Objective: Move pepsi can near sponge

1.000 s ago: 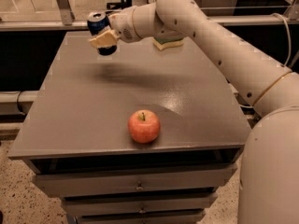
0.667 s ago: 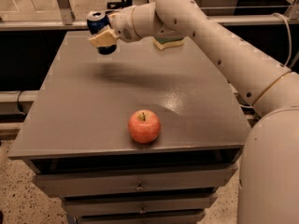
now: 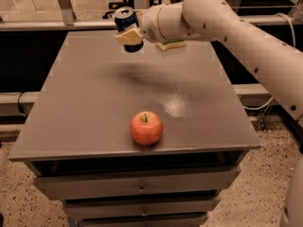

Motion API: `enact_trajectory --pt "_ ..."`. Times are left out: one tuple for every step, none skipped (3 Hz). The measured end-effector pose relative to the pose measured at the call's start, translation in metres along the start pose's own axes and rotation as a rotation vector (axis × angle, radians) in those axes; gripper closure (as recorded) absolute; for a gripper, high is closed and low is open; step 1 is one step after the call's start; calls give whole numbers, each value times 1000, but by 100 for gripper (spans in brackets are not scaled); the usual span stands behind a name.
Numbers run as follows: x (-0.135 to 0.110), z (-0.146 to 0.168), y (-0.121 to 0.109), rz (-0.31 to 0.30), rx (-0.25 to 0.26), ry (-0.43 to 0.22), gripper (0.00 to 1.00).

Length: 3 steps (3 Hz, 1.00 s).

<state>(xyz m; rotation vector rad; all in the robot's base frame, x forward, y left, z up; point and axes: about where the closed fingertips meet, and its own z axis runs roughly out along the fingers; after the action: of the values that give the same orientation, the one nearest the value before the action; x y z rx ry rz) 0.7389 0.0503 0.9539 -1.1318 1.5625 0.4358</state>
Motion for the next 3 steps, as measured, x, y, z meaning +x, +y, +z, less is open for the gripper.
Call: enact_trajectory --pt "25 -65 -51 12 164 48 100" --pt "42 -103 -84 26 260 71 100" --pt "65 -130 -115 72 334 44 100"
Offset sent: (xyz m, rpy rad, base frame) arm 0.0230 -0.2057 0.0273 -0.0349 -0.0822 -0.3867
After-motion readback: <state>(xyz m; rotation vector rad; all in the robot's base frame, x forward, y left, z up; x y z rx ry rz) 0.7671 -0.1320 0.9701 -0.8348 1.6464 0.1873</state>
